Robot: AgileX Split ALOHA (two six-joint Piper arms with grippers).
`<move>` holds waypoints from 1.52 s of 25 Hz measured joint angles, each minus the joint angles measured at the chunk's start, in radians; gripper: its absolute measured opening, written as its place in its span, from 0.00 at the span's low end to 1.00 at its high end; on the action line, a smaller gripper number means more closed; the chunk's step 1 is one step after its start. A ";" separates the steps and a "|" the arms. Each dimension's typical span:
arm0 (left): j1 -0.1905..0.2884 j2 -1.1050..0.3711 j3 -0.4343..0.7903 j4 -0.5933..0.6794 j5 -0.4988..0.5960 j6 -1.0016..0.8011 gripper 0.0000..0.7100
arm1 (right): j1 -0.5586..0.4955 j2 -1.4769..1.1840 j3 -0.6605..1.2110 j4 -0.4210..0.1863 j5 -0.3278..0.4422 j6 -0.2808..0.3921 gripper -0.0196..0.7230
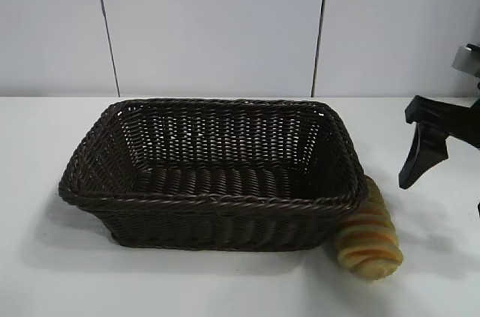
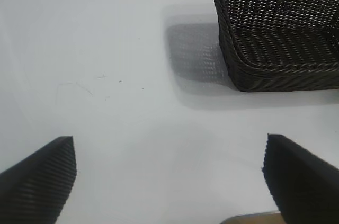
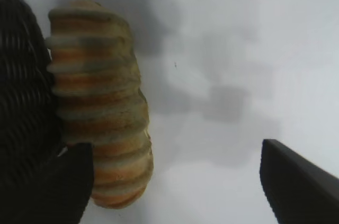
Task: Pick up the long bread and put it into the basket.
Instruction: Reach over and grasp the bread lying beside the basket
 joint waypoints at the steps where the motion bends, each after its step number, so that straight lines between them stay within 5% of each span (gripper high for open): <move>1: 0.000 0.000 0.000 0.000 0.000 0.000 0.97 | 0.000 0.008 0.000 0.015 -0.005 -0.010 0.85; 10: 0.000 0.000 0.000 0.000 0.000 0.000 0.97 | 0.000 0.071 0.000 0.116 -0.030 -0.083 0.85; 18: 0.000 0.000 0.000 0.000 0.000 0.000 0.97 | 0.000 0.082 0.000 0.270 -0.040 -0.201 0.85; 38: 0.000 0.000 0.000 0.000 0.000 0.000 0.97 | 0.000 0.082 0.000 0.284 -0.061 -0.209 0.81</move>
